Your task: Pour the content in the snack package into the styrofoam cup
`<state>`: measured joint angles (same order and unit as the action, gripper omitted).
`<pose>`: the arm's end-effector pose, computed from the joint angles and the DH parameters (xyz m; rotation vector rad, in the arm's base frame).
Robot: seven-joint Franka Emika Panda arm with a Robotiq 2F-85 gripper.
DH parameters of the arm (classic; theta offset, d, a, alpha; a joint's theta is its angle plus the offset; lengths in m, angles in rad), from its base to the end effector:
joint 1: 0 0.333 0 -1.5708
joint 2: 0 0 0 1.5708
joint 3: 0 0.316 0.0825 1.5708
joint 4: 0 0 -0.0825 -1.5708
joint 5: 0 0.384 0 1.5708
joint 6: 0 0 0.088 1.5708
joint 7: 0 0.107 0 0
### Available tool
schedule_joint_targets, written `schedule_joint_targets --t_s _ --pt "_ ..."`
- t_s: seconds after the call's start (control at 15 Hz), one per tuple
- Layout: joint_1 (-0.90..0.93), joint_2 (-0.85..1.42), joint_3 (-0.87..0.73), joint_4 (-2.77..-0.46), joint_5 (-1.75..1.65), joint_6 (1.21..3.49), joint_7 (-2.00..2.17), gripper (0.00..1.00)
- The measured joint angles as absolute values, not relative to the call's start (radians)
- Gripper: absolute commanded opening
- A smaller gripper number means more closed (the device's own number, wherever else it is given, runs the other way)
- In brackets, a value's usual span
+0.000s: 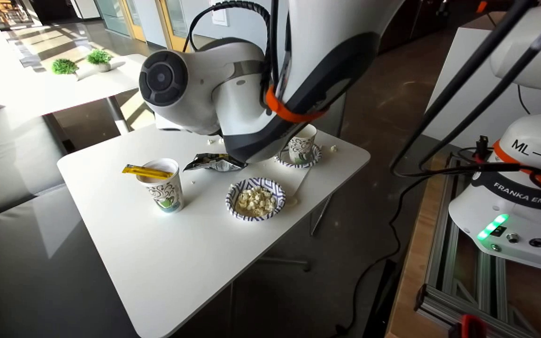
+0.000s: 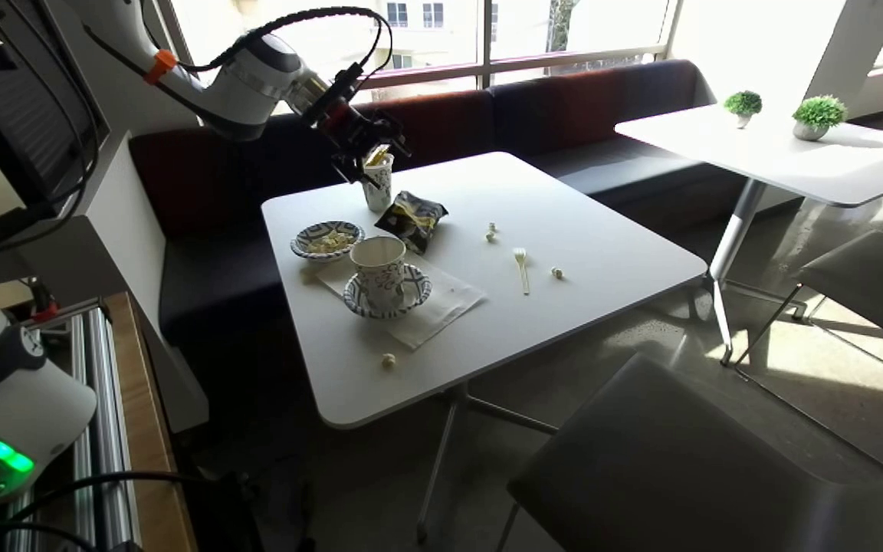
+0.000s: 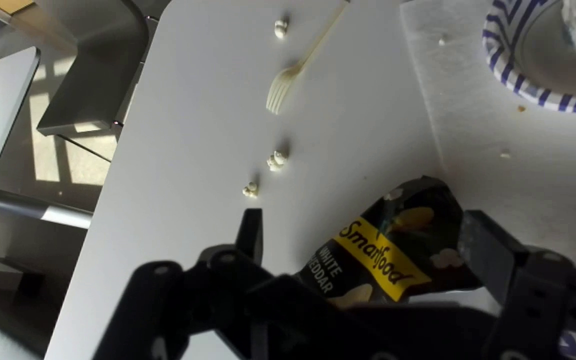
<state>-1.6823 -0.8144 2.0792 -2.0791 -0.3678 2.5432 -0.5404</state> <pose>0.5387 0.2443 0.2222 1.7047 1.4717 -0.1258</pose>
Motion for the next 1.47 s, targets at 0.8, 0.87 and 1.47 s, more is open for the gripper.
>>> schedule_joint_targets --t_s 0.8,0.87,1.47 --pt "-1.668 -0.377 1.89 -2.199 -0.284 2.311 -1.058 1.0" --pt "-1.665 -0.347 1.87 -2.221 -0.266 2.311 -1.082 1.0" --pt "-1.633 -0.075 1.736 -2.408 -0.154 2.344 -1.124 1.0"
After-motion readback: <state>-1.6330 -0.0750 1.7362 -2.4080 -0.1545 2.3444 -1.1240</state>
